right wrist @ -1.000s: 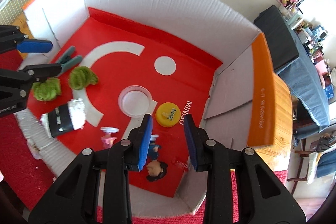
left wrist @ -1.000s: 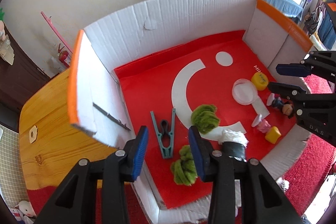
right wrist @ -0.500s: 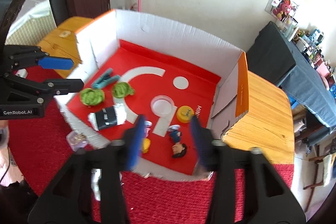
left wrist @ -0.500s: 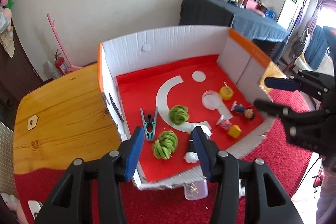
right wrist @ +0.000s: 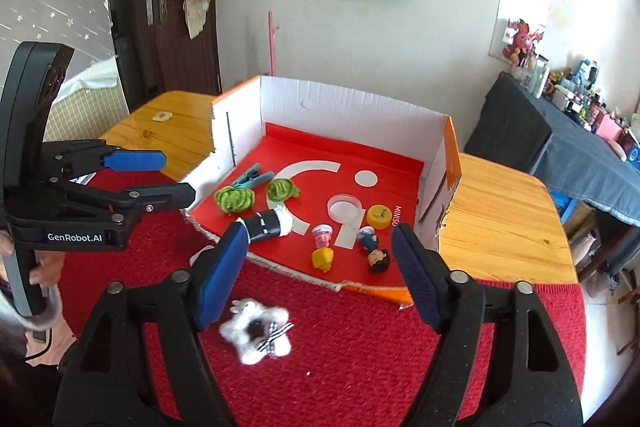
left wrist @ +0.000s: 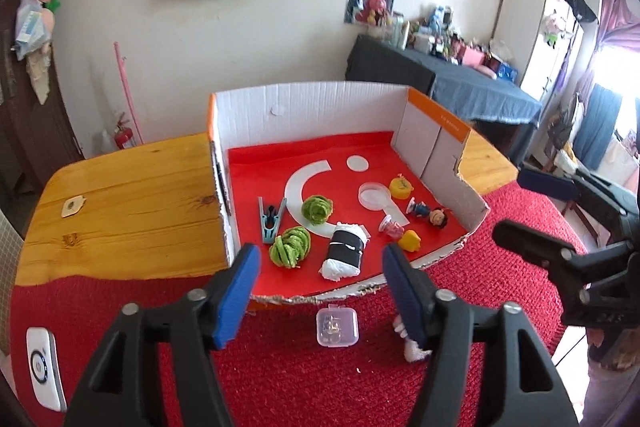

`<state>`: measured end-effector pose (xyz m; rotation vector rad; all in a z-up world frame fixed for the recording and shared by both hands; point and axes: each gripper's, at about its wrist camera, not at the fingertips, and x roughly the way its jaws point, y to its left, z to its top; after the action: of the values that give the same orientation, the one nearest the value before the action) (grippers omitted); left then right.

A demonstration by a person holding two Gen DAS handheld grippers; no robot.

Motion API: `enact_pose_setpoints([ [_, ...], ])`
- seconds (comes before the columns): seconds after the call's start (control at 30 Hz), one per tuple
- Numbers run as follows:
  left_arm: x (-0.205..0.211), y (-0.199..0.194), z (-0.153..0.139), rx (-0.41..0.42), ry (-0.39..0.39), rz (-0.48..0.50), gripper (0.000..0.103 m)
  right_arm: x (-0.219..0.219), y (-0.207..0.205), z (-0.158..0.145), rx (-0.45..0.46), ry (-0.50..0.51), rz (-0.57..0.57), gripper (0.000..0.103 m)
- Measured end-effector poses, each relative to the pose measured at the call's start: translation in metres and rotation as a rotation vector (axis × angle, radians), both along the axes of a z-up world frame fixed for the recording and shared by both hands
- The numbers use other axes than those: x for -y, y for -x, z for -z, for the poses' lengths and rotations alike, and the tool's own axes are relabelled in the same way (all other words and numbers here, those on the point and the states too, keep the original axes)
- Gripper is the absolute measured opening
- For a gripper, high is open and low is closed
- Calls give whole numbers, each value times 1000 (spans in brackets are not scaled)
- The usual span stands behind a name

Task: Organize objects
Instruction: 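Withdraw both open tools from the box back over the red cloth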

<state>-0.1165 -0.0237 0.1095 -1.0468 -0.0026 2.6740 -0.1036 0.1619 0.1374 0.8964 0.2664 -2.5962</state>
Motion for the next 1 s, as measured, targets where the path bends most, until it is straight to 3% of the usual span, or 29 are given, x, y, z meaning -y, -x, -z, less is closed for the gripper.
enact_pose_setpoints([
  [0.23, 1, -31, 2, -69, -20, -46, 84, -6, -30, 10, -60, 41, 51, 85],
  [0.43, -6, -47, 17, -104, 11, -80, 94, -10, -49, 30, -120, 44, 108, 93],
  [0.63, -8, -53, 42, -65, -18, -100, 97, -17, -54, 56, -56, 92, 134, 93],
  [1.0, -14, -57, 87, 16, 9, -143, 97, -26, -51, 91, 26, 99, 193, 93],
])
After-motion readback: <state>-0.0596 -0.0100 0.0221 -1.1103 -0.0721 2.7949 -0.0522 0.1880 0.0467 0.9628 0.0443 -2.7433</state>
